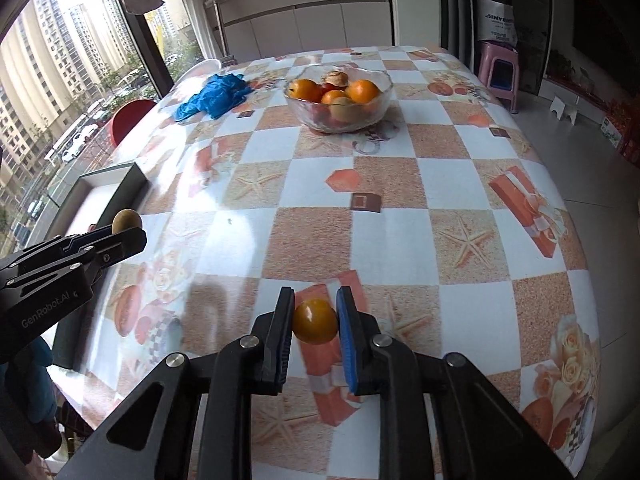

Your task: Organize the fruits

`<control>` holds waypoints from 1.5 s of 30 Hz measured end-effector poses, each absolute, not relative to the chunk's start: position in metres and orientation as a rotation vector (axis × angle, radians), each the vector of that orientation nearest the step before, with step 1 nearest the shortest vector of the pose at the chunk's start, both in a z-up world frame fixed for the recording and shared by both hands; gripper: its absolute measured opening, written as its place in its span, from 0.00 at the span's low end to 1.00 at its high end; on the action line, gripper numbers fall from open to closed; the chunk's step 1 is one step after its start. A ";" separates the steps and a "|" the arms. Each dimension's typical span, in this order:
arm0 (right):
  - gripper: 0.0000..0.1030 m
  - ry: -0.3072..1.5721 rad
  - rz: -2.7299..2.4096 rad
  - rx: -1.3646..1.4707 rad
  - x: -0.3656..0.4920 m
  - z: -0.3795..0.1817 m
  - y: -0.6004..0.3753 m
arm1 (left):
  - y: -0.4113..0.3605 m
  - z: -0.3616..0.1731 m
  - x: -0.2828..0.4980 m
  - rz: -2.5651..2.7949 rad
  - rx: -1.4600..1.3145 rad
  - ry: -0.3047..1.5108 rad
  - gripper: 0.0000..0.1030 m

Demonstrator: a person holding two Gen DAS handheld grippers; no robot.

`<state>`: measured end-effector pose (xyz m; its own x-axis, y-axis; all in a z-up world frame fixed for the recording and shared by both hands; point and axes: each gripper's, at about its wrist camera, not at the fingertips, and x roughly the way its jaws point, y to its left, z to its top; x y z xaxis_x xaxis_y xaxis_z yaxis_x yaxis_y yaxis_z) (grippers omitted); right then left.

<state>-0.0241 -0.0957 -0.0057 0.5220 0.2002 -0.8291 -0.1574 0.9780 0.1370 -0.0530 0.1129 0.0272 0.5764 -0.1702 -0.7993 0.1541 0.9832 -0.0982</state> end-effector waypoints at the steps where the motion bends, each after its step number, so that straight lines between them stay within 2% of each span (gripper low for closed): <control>1: 0.23 0.996 0.233 0.039 -0.025 -0.002 -0.087 | 0.122 0.032 -0.056 -0.179 -0.028 0.930 0.26; 8: 0.23 0.995 0.414 -0.011 -0.021 0.018 -0.007 | 0.195 0.048 -0.079 -0.033 -0.052 0.889 0.26; 16: 0.23 1.019 0.605 -0.081 -0.017 0.022 0.095 | 0.266 0.030 -0.096 0.150 -0.043 0.908 0.26; 23: 0.23 1.075 0.709 -0.144 -0.013 0.011 0.162 | 0.304 0.010 -0.101 0.225 -0.091 0.956 0.26; 29: 0.24 1.116 0.719 -0.176 -0.011 -0.002 0.180 | 0.313 -0.001 -0.103 0.217 -0.127 0.966 0.27; 30: 0.27 1.115 0.716 -0.178 -0.012 -0.002 0.180 | 0.313 -0.001 -0.104 0.216 -0.129 0.965 0.44; 31: 0.29 1.112 0.710 -0.181 -0.013 -0.001 0.179 | 0.314 -0.001 -0.104 0.246 -0.122 0.966 0.69; 32: 0.31 1.103 0.690 -0.191 -0.013 0.000 0.178 | 0.317 -0.001 -0.105 0.295 -0.115 0.960 0.80; 33: 0.39 1.103 0.685 -0.186 -0.009 0.000 0.176 | 0.321 0.000 -0.108 0.309 -0.123 0.942 0.87; 34: 0.46 1.105 0.683 -0.174 -0.008 0.001 0.174 | 0.324 0.000 -0.110 0.300 -0.143 0.932 0.87; 35: 0.60 1.102 0.676 -0.166 -0.008 0.002 0.171 | 0.326 -0.001 -0.111 0.290 -0.161 0.940 0.87; 36: 0.67 1.094 0.666 -0.167 -0.007 0.004 0.170 | 0.327 -0.002 -0.110 0.283 -0.172 0.949 0.87; 39: 0.70 1.088 0.645 -0.184 -0.008 0.007 0.169 | 0.325 -0.003 -0.111 0.283 -0.165 0.961 0.87; 40: 0.72 1.089 0.640 -0.186 -0.008 0.008 0.169 | 0.323 -0.004 -0.111 0.285 -0.156 0.962 0.91; 41: 0.79 1.090 0.633 -0.189 -0.008 0.008 0.169 | 0.321 -0.004 -0.111 0.287 -0.147 0.967 0.98; 42: 0.80 1.091 0.626 -0.195 -0.008 0.008 0.169 | 0.320 -0.005 -0.111 0.297 -0.136 0.972 1.00; 45: 0.81 1.098 0.610 -0.218 -0.010 0.009 0.169 | 0.315 -0.010 -0.108 0.316 -0.099 1.013 1.00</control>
